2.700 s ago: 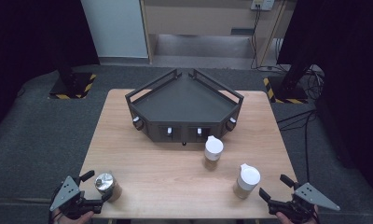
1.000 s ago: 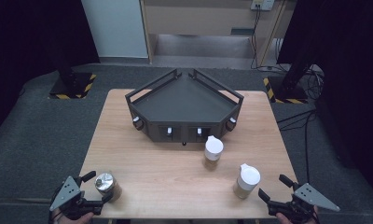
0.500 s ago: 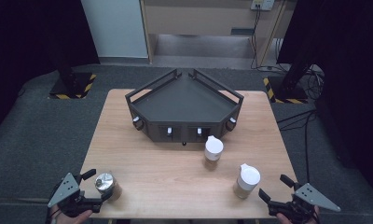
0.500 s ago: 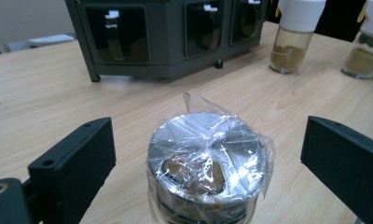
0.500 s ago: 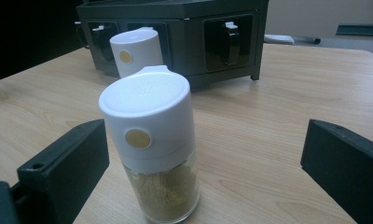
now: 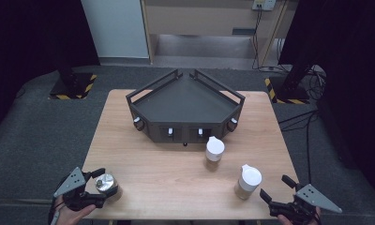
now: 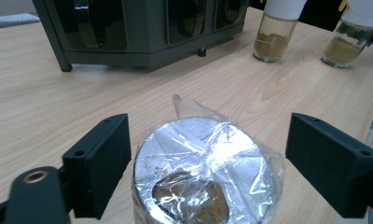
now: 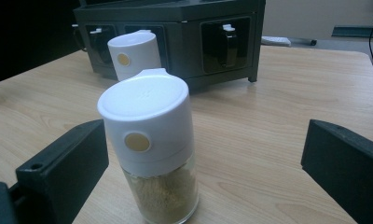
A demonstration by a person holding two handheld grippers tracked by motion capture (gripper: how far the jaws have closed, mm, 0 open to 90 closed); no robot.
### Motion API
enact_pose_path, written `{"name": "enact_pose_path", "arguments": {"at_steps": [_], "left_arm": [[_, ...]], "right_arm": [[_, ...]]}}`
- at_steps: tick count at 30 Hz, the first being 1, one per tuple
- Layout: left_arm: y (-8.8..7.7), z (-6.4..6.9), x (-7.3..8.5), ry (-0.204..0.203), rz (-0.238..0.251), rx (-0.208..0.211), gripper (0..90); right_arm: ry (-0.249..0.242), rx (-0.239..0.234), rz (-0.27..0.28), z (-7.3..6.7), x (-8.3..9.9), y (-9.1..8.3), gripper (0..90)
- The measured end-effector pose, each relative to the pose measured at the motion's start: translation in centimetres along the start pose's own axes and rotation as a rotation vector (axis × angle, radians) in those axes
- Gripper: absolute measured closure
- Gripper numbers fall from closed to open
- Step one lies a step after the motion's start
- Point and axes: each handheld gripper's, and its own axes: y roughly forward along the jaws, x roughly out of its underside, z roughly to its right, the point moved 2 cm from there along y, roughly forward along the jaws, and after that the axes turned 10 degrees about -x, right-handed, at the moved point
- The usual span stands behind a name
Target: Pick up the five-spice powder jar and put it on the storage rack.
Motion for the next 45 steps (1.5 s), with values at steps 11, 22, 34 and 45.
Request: {"name": "enact_pose_path", "arguments": {"at_steps": [11, 22, 34, 45], "left_arm": [[0.0, 0.1, 0.1, 0.040, -0.003, -0.016, 33.9], [1.0, 0.0, -1.9, 0.054, -0.005, 0.025, 34.0], [2.7, 0.1, -6.5, 0.090, -0.008, 0.083, 34.0], [5.3, 0.1, -10.5, 0.121, -0.013, 0.141, 34.0]], "right_arm": [[-0.003, 0.018, 0.020, -0.3, 0.2, 0.0, 0.6], [0.000, 0.012, 0.020, -0.2, 0.2, 0.1, 0.6], [-0.007, -0.001, 0.008, -0.1, 0.1, 0.2, 0.8], [-0.014, -0.012, -0.002, -0.1, 0.0, 0.3, 1.6]]}}
